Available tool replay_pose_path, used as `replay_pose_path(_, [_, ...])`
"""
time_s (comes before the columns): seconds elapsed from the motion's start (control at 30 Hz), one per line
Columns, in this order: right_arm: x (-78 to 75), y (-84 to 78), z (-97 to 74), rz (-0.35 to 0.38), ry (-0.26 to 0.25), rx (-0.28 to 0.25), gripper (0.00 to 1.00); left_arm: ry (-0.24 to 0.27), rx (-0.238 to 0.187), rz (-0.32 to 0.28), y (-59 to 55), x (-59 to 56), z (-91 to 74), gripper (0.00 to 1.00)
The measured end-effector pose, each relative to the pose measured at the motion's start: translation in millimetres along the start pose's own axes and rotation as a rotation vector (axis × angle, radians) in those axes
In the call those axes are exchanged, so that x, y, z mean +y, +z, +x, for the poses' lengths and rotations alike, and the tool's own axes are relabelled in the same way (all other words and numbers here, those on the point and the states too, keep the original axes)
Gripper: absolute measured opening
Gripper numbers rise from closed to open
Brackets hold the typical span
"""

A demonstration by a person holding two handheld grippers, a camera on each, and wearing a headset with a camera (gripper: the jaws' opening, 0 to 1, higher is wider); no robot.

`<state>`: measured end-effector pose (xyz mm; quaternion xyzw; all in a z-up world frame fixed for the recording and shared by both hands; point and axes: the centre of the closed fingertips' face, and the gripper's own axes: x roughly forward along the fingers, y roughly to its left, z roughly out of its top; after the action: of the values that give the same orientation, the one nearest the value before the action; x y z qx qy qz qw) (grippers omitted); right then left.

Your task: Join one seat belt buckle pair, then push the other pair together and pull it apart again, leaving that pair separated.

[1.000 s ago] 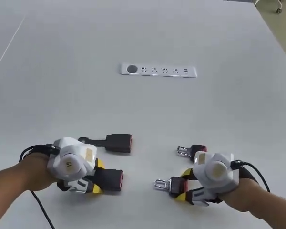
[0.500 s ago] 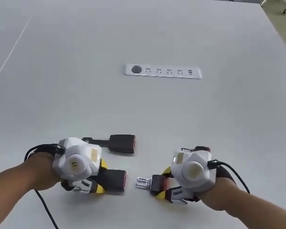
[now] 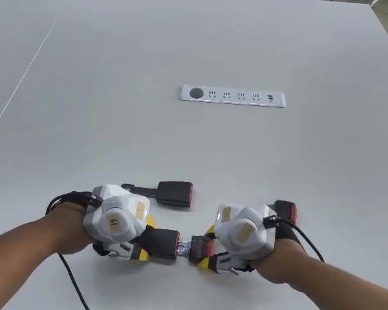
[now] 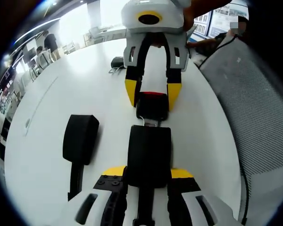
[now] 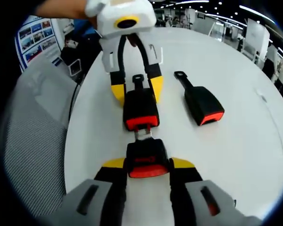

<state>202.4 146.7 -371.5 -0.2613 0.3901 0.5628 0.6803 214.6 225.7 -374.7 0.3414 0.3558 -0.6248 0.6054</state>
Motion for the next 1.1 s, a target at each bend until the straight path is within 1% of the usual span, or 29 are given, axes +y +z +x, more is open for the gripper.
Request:
replay_pose_path(0.03, [0.2, -0.3, 0.0, 0.001, 0.0, -0.005, 0.35, 0.0, 0.0, 0.0, 0.2, 0.1, -0.1, 0.33])
replay_pose_path(0.07, [0.0, 0.1, -0.7, 0.016, 0.0, -0.024, 0.35, 0.0, -0.001, 0.005, 0.6, 0.2, -0.1, 0.33])
replay_pose_path(0.1, [0.5, 0.8, -0.4, 0.02, 0.002, -0.032, 0.35, 0.001, -0.002, 0.006, 0.7, -0.1, -0.2, 0.33])
replay_pose_path(0.13, [0.3, 2.5, -0.3, 0.012, 0.001, -0.044, 0.35, 0.004, -0.008, -0.003, 0.9, 0.1, -0.3, 0.33])
replay_pose_path(0.2, [1.2, 6.4, 1.7, 0.02, -0.001, -0.055, 0.34, 0.003, -0.014, -0.005, 0.9, 0.6, -0.3, 0.33])
replay_pose_path(0.23, [2.3, 8.7, 2.9, 0.023, -0.003, -0.059, 0.34, 0.002, -0.008, 0.003, 1.3, 0.7, 0.4, 0.33])
replay_pose_path(0.3, [2.4, 8.2, 2.1, 0.021, -0.002, -0.058, 0.34, -0.002, 0.017, 0.025, 2.5, 0.5, 1.1, 0.33])
replay_pose_path(0.33, [2.1, 8.4, 2.6, 0.028, 0.001, -0.071, 0.34, -0.006, 0.022, 0.03, 3.2, 0.4, 1.4, 0.33])
replay_pose_path(0.4, [3.8, 14.3, 6.3, 0.031, -0.001, -0.088, 0.34, -0.014, 0.031, 0.044, 3.4, 0.8, 2.1, 0.32])
replay_pose_path(0.47, [6.0, 19.9, 9.0, 0.03, -0.004, -0.089, 0.34, -0.016, 0.034, 0.043, 2.5, 0.2, 1.5, 0.33])
replay_pose_path(0.5, [5.3, 17.3, 7.5, 0.026, -0.006, -0.062, 0.34, -0.015, 0.029, 0.036, 2.0, -0.8, 0.6, 0.32])
replay_pose_path(0.57, [3.9, 15.1, 7.1, 0.031, -0.004, -0.066, 0.34, -0.013, 0.016, 0.029, 2.6, -1.0, -0.1, 0.32])
replay_pose_path(0.7, [4.0, 14.5, 7.3, 0.033, -0.005, -0.066, 0.34, -0.014, 0.034, 0.037, 3.9, -1.0, 0.9, 0.33])
replay_pose_path(0.87, [4.0, 13.6, 7.7, 0.022, 0.003, -0.058, 0.34, -0.007, 0.023, 0.019, 3.1, -1.1, 1.3, 0.33])
replay_pose_path(0.97, [5.3, 13.5, 8.6, 0.0, -0.004, -0.047, 0.34, -0.007, 0.029, 0.023, 3.2, -1.6, 1.3, 0.33])
replay_pose_path(1.1, [4.1, 12.8, 8.6, 0.002, -0.01, -0.053, 0.34, -0.009, 0.027, 0.026, 2.9, -1.6, 1.5, 0.33])
